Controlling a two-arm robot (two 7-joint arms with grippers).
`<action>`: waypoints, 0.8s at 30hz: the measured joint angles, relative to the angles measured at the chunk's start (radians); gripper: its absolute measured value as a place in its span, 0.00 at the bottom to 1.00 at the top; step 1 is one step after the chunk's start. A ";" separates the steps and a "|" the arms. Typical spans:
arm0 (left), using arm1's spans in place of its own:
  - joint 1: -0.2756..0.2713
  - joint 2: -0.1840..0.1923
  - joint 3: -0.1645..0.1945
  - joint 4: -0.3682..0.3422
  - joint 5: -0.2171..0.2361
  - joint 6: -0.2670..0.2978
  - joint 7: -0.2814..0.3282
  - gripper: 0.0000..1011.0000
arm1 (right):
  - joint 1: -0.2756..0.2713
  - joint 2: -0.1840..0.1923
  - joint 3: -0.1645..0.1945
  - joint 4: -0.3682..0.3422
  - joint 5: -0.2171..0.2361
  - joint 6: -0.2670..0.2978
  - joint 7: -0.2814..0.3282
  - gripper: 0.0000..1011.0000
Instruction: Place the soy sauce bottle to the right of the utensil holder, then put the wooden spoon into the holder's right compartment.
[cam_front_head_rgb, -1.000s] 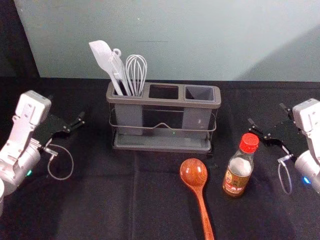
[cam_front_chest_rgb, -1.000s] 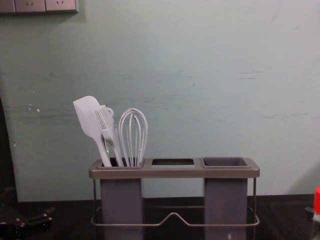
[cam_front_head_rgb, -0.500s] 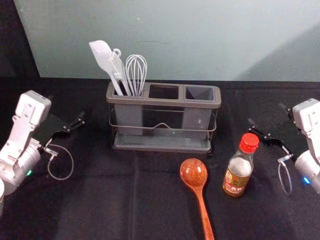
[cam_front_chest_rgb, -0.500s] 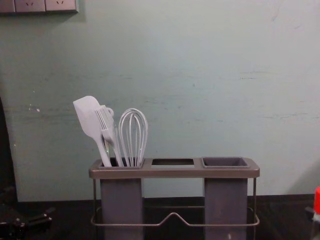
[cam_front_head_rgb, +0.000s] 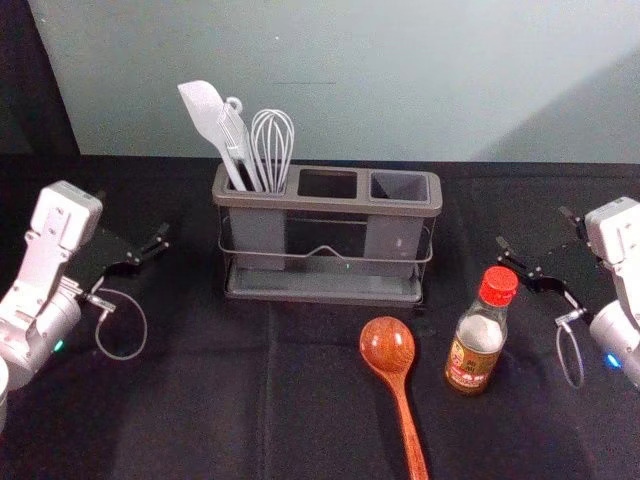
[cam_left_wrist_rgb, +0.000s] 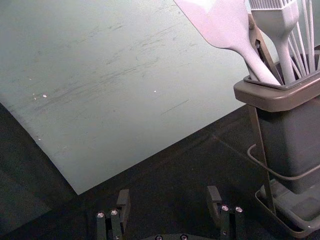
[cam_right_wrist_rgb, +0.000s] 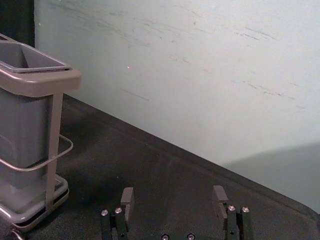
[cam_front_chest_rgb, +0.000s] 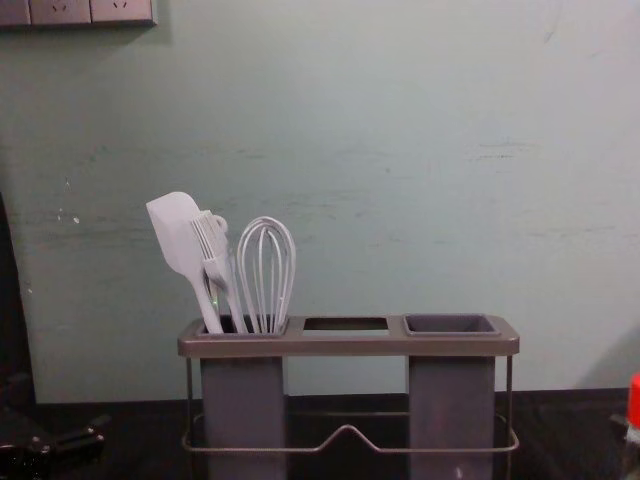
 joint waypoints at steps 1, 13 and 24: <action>0.000 0.000 0.000 0.000 0.000 0.000 0.000 0.99 | 0.000 0.000 0.000 0.000 0.000 0.000 0.000 0.99; 0.000 0.000 0.000 0.000 0.000 0.000 0.000 0.99 | 0.000 0.000 0.000 0.000 0.000 0.000 0.000 0.99; 0.000 0.000 0.000 0.000 0.000 0.000 0.000 0.99 | -0.052 0.023 0.029 -0.071 -0.017 0.013 0.022 0.99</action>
